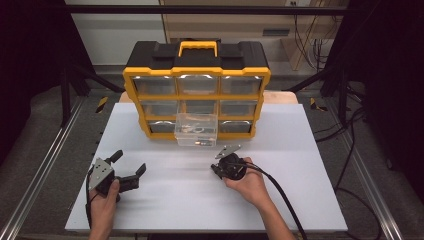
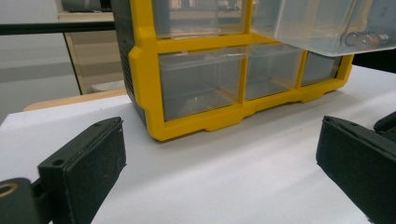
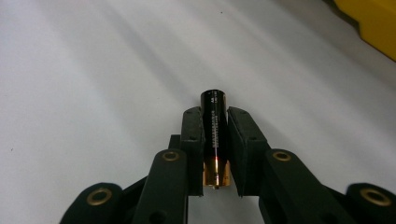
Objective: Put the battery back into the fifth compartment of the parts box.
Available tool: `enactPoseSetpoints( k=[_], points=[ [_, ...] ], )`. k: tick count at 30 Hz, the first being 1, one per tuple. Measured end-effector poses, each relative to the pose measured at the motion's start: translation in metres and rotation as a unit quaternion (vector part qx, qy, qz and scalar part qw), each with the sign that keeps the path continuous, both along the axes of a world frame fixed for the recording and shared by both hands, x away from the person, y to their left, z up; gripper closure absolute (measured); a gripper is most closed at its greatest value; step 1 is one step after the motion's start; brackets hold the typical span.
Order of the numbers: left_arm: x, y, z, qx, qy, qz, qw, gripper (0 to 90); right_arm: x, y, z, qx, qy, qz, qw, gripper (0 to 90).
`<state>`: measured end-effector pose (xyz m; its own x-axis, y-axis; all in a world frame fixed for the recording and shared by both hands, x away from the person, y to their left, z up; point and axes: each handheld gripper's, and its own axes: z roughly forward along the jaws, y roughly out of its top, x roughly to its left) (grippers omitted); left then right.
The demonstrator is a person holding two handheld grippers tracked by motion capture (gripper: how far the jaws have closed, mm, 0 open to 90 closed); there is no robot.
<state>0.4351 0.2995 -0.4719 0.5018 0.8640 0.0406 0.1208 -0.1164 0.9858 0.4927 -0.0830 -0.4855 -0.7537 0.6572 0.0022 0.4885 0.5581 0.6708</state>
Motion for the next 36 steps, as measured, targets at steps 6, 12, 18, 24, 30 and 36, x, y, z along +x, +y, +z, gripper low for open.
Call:
enactPoseSetpoints(
  k=[6,12,18,24,30,36],
  points=[
    [-0.001,0.003,0.001,-0.004,-0.004,0.008,0.9999,1.5,-0.009,-0.013,0.011,0.005,-0.017,-0.018,0.9997,76.8],
    [-0.002,0.003,0.001,-0.007,-0.003,0.01,0.9999,1.5,-0.018,-0.03,0.024,0.023,-0.036,-0.046,0.998,76.8],
    [-0.003,0.004,0.001,-0.007,-0.006,0.009,0.9999,1.6,-0.026,-0.042,0.045,0.037,-0.068,-0.061,0.9951,76.8],
    [-0.001,0.0,0.0,-0.001,-0.005,0.002,1.0,1.5,-0.031,-0.054,0.063,0.04,-0.084,-0.071,0.9931,76.8],
    [-0.001,0.0,0.0,0.0,-0.004,0.002,1.0,1.6,-0.035,-0.064,0.09,0.053,-0.105,-0.081,0.9898,76.8],
    [-0.002,0.001,0.001,0.0,-0.005,0.004,1.0,1.6,-0.036,-0.068,0.122,0.06,-0.13,-0.083,0.9862,76.8]
  ],
)
